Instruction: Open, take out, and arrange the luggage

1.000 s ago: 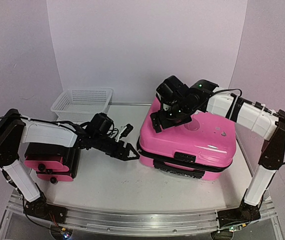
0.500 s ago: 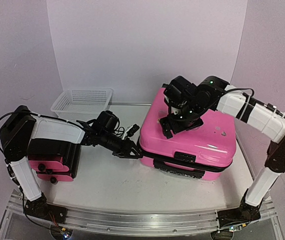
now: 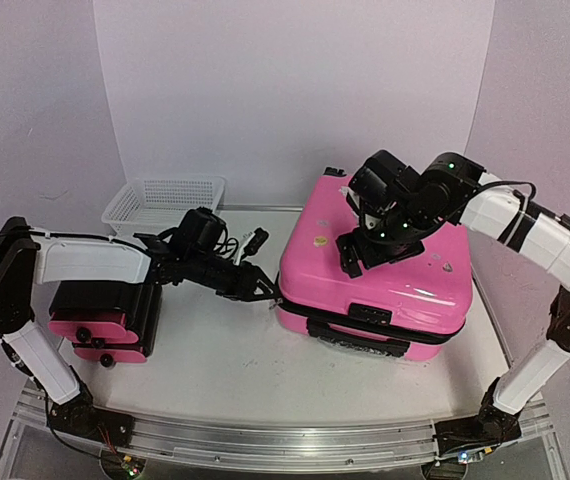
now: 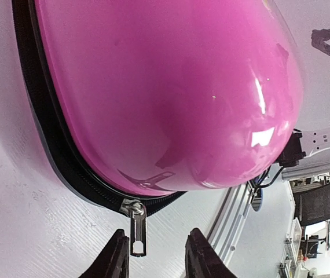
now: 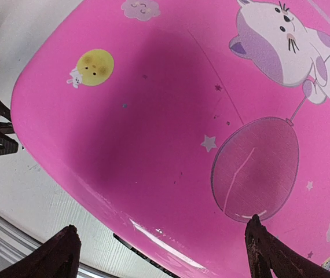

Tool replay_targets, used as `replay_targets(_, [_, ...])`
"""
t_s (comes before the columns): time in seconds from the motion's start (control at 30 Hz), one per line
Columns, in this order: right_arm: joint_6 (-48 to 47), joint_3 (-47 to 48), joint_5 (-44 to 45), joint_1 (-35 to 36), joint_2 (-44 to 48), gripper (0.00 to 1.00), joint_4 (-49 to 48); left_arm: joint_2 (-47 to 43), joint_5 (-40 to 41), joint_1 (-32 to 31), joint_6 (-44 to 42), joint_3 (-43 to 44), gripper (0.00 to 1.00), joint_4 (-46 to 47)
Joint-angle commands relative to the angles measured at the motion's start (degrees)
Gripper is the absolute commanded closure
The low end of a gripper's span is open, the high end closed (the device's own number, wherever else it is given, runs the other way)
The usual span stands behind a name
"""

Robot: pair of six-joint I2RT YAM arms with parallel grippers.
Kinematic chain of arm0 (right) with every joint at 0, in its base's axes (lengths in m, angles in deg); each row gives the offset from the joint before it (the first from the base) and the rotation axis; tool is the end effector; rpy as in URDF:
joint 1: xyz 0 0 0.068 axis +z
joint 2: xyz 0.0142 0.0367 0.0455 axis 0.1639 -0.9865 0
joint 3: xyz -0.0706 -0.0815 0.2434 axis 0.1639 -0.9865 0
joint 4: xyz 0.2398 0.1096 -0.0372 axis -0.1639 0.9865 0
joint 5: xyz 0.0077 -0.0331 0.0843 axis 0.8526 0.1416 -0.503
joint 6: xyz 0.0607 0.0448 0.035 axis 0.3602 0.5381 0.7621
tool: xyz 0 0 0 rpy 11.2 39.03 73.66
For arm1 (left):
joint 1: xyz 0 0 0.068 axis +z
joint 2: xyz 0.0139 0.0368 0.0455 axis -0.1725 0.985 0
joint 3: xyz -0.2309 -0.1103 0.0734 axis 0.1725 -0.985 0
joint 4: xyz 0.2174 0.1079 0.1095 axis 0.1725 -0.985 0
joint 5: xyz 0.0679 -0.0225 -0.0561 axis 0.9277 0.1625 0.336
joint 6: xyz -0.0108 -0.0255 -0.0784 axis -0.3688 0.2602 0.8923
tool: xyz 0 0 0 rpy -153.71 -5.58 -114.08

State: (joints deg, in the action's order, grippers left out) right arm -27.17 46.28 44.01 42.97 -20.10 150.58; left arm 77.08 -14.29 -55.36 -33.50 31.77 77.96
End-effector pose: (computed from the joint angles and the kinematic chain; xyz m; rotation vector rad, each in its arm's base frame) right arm 0.2185 0.2511 0.3196 -0.5342 2.5717 0.0866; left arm 0.2418 -0.3018 0.1991 0.7330 2.3319 -1.2789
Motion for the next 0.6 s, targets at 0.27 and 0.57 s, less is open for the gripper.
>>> replay_targets(0.27, [0.0, -1.1, 1.3, 0.1, 3.9, 0.02, -1.8, 1.5, 12.8, -4.3, -7.6, 6.7, 0.41, -10.6])
replay_targets(0.57, [-0.1, -1.4, 0.8, 0.1, 4.7, 0.02, -2.4, 5.5, 25.2, -8.3, -15.8, 13.2, 0.60, -19.8])
